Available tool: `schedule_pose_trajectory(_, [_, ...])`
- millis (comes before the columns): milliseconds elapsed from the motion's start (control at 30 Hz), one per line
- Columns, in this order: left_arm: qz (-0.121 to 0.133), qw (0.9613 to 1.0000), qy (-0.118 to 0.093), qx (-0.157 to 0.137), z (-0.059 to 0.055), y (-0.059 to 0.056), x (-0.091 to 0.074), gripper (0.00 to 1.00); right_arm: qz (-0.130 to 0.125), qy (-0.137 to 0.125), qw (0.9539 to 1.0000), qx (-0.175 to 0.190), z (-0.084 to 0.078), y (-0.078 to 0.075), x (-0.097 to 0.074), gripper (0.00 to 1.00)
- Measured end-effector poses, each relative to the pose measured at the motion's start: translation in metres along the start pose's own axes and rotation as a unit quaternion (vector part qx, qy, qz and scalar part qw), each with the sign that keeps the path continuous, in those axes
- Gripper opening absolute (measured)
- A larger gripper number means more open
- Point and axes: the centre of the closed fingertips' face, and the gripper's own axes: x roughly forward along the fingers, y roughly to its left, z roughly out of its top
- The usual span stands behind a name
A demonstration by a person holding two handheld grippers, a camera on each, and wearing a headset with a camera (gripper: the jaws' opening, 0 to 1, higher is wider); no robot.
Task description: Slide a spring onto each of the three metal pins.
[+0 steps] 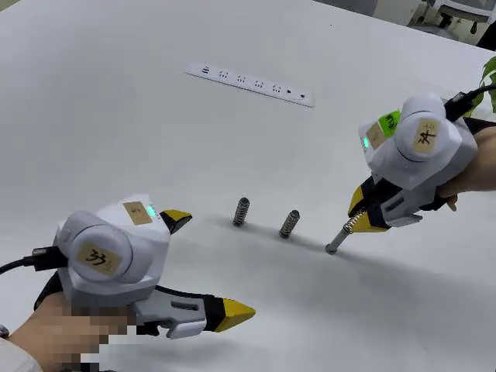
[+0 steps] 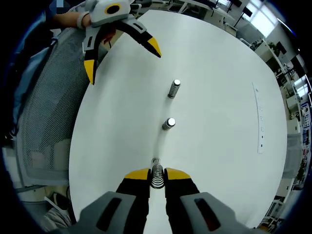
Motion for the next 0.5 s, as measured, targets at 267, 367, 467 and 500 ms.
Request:
schedule_pose_trajectory(267, [-0.002,1.0,0.002,-0.002,-0.0021,0.0,-0.0004,0.93,0.004,0.011,0.9999,-0.006,-0.0006,-0.0003,0.003,0.12])
schedule_pose_trajectory(367, [-0.003,1.0,0.002,-0.001,-0.0025,0.0003,-0.0003,0.93,0.003,0.018,0.9998,-0.011,-0.002,-0.0011,0.0025,0.12])
schedule_pose_trajectory(467, [-0.004,1.0,0.003,-0.001,-0.0023,-0.0005,-0.0002,0.93,0.004,0.018,0.9998,-0.01,-0.0026,-0.0005,0.0031,0.12])
schedule_pose_trajectory(500, [-0.004,1.0,0.002,-0.001,-0.0021,-0.0008,-0.0002,0.92,0.005,0.016,0.9998,-0.008,-0.0021,-0.0004,0.0033,0.12])
